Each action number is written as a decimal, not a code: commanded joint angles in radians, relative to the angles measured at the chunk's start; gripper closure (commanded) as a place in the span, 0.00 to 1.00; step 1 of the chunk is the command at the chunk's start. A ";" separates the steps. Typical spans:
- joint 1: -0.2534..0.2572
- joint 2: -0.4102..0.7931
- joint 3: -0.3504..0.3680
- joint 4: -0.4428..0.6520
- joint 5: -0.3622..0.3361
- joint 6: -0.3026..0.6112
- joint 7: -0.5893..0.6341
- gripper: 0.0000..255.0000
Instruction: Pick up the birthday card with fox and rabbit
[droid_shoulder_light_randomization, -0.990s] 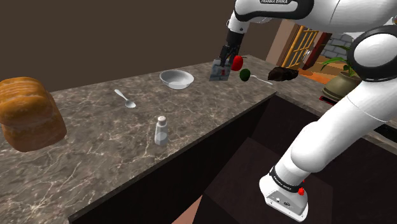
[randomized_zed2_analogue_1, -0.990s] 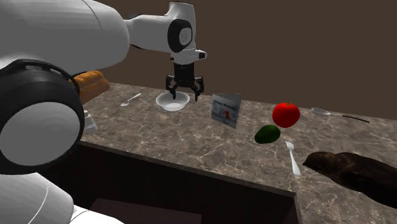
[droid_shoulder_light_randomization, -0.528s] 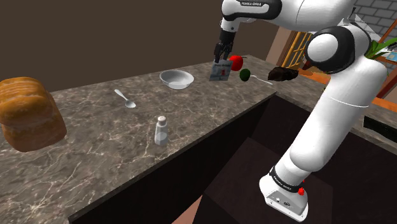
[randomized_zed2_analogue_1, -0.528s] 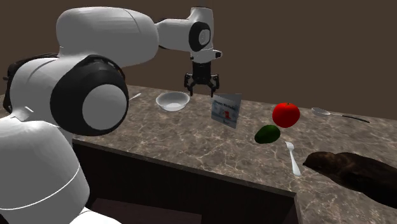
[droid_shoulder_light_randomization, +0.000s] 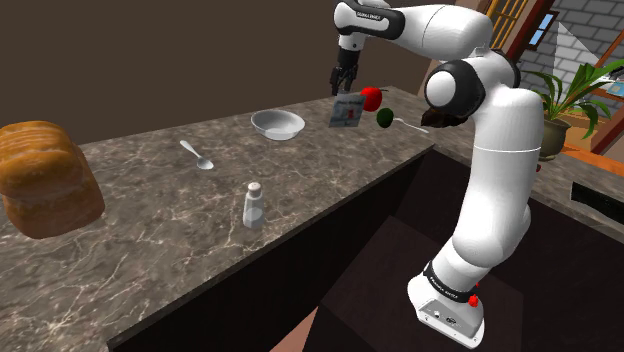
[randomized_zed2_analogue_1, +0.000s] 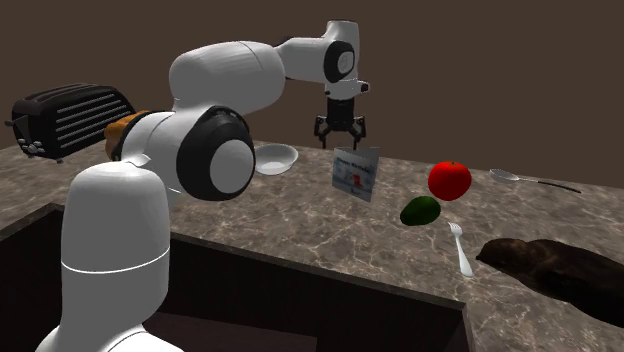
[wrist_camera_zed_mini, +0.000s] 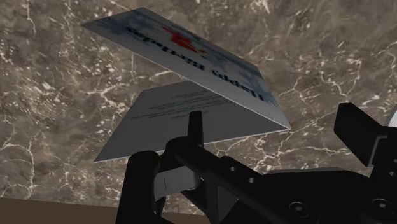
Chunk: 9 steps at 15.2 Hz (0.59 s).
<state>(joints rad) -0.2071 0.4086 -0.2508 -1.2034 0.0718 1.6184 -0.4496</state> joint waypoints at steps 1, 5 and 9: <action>-0.001 0.002 0.000 -0.021 0.000 0.023 -0.003 0.00; 0.005 -0.009 0.000 -0.092 -0.003 0.083 -0.002 0.00; 0.005 -0.010 0.000 -0.101 -0.003 0.092 -0.002 1.00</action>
<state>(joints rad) -0.2020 0.3996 -0.2507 -1.3021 0.0691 1.7082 -0.4518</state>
